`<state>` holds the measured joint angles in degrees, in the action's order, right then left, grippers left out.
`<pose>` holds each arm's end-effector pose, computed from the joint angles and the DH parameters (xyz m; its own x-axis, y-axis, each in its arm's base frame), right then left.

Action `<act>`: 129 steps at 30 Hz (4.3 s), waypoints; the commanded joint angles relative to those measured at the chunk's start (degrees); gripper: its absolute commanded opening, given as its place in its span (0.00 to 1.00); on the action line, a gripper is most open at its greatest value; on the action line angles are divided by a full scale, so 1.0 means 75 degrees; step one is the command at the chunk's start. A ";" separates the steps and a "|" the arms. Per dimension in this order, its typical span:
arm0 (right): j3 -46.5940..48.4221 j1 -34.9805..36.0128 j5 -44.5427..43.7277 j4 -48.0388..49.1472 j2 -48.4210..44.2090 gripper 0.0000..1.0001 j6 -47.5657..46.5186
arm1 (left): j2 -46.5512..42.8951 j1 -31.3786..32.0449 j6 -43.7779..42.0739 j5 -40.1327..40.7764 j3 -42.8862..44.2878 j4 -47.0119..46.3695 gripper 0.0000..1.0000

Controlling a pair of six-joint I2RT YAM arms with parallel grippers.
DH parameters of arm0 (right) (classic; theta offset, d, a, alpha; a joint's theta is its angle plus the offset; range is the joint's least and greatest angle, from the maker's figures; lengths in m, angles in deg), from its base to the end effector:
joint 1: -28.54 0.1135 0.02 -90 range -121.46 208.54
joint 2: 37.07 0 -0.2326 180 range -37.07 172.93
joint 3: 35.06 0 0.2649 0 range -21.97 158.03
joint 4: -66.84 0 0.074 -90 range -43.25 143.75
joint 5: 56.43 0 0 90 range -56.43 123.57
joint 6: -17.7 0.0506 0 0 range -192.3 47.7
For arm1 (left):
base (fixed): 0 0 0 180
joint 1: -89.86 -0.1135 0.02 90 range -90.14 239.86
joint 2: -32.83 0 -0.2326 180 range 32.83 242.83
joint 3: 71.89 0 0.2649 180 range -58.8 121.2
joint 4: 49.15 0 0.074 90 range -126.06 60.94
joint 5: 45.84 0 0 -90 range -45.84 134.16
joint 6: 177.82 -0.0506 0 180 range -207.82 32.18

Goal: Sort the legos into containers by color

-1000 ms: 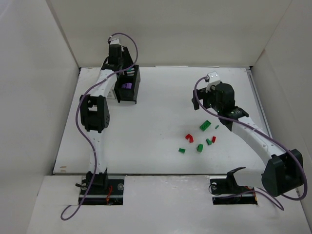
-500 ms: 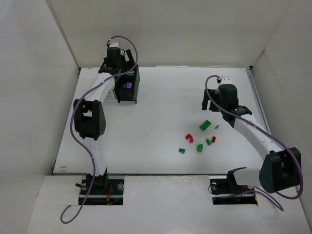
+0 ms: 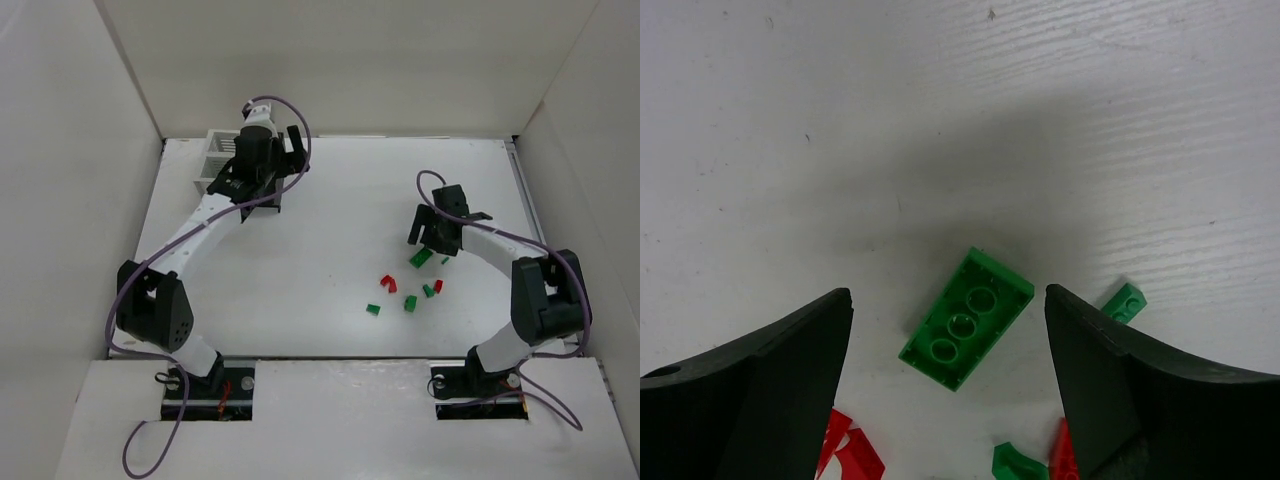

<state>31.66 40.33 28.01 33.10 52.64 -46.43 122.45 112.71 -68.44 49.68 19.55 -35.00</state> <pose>0.3249 0.0628 0.1387 -0.8025 0.2761 -0.5290 0.2209 0.9610 0.1665 0.3748 -0.1527 0.3280 -0.2852 -0.2383 -0.9284 0.2176 0.9272 -0.3048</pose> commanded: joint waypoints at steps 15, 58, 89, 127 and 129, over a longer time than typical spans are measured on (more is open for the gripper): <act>0.0009 0.0057 -0.0008 -0.0037 0.0331 0.73 0.0981 | -0.0793 0.0305 0.0217 0.0178 -0.0801 0.0058 1.00; 0.1967 0.1275 0.2405 0.1651 -0.0560 0.30 0.2327 | -0.2236 0.3209 -0.0018 0.0202 -0.2864 -0.2412 1.00; 0.2565 0.2072 0.3085 0.1815 -0.0782 0.32 0.2973 | -0.0969 0.3563 0.0417 0.1221 -0.2911 -0.3551 0.36; 0.2939 0.2213 0.3460 0.1885 -0.0501 0.66 0.2376 | -0.1696 0.3563 0.0885 0.1233 -0.3309 -0.3599 0.00; 0.3149 0.2132 0.3460 0.1885 -0.0430 0.81 0.2212 | -0.1696 0.3563 0.0885 0.1303 -0.3170 -0.3365 0.00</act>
<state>50.89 56.38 53.25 44.20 48.90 -27.85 111.88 139.27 -62.26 58.60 -4.82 -59.59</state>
